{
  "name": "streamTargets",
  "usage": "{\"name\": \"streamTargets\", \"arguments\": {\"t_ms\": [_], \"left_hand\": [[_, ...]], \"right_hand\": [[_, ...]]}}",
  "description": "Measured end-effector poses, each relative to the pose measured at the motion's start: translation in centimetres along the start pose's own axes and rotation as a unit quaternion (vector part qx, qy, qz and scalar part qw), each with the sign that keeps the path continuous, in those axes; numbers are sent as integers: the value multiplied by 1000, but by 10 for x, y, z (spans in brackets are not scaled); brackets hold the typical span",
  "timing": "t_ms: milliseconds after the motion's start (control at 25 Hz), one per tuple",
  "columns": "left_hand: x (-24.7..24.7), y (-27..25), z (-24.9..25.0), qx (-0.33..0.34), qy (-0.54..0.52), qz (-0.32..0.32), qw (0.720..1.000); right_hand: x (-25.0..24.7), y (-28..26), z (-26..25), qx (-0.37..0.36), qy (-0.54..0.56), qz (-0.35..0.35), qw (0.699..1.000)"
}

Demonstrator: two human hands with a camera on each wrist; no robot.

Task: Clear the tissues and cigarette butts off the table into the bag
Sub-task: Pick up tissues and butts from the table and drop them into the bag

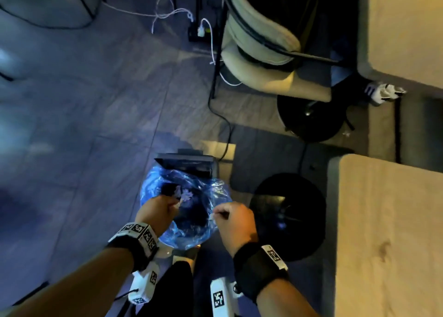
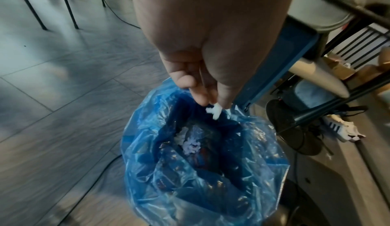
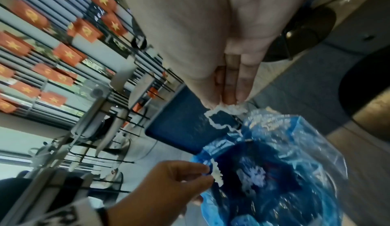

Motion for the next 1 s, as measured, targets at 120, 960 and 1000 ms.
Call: {"name": "streamTargets", "arguments": {"t_ms": [120, 960, 1000], "left_hand": [[9, 12, -12, 32, 37, -38, 998], [7, -101, 95, 141, -24, 31, 989], [8, -113, 110, 163, -21, 44, 985]], "right_hand": [[51, 45, 13, 32, 14, -25, 999], [-41, -80, 4, -62, -47, 21, 997], [-55, -99, 6, -73, -41, 31, 996]]}}
Point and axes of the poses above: each hand's wrist, its own y-axis towards the middle knuckle, its own x-axis out of the palm, z = x × y, the point moved 5 cm from there along y, towards the middle knuckle, and after that the axes turned 7 degrees about -z, right-handed, at the moved point
